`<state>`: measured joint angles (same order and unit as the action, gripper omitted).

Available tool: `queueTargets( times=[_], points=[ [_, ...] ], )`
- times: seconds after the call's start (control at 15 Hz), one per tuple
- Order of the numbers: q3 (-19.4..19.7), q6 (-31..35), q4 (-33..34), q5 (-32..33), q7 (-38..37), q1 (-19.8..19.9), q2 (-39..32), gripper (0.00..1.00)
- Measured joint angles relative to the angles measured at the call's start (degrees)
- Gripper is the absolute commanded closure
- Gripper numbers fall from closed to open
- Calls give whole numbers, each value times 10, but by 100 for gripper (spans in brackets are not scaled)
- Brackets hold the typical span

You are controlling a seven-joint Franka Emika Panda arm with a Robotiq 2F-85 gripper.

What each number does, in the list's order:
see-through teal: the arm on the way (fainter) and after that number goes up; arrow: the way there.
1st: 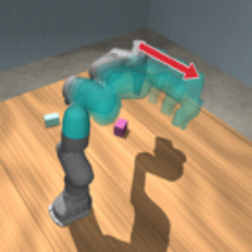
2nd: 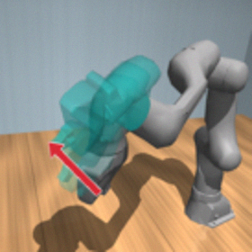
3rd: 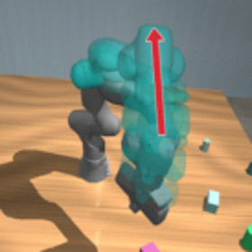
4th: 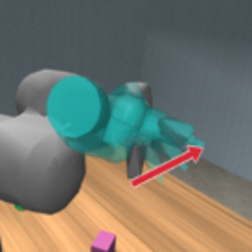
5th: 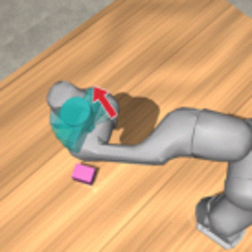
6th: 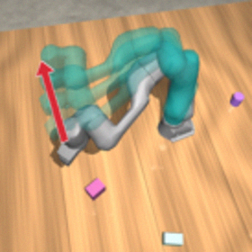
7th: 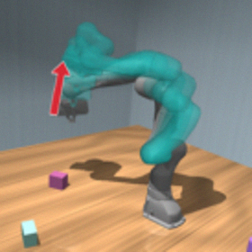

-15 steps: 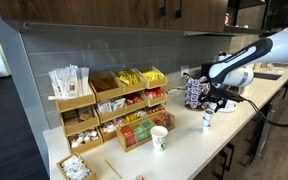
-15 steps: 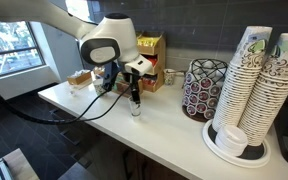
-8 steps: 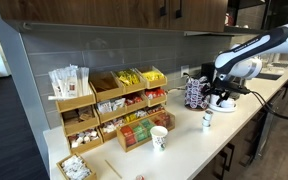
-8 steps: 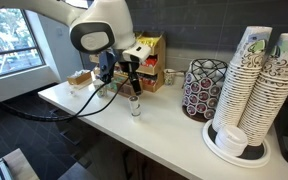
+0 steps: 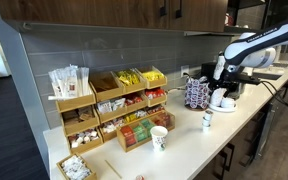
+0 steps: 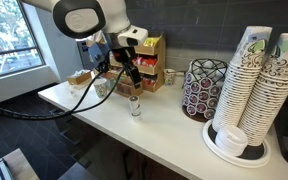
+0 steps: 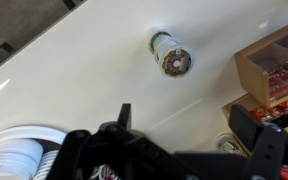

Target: Stack the three pods on the counter

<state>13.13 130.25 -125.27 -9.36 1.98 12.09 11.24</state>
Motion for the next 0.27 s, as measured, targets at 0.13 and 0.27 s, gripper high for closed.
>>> queueTargets(
  times=[0.13,0.27],
  points=[
    [1,-5,-1,9,4,1,10,0],
    [1,-6,-2,11,5,2,13,0]
  ],
)
